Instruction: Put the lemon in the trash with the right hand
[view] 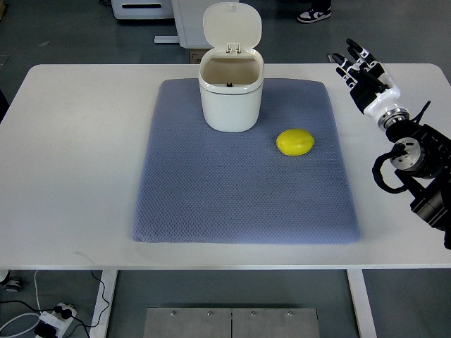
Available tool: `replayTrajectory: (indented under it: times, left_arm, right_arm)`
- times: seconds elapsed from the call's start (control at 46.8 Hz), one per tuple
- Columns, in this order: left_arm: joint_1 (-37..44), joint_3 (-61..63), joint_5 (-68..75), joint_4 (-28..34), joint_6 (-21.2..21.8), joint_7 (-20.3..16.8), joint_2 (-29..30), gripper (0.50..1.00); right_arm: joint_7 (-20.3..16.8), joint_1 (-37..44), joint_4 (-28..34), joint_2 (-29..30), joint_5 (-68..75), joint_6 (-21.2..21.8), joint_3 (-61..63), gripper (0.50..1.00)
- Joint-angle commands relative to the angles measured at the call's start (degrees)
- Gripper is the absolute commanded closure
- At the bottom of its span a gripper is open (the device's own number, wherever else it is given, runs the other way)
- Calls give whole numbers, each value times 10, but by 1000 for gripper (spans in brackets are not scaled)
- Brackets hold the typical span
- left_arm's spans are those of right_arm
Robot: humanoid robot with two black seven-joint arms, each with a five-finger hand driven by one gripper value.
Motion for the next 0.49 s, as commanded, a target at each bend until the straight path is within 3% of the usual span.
replayTrajectory:
  times: [0.0,0.471]
  left_arm:
    - [0,1,2,0,2,-1,0,500]
    - [10,1,3,2,0,-6,0,500]
  right_arm:
    - [0,1,0,0,0,0,0,500]
    - [0,12,0,-3,0,-4,-1,500]
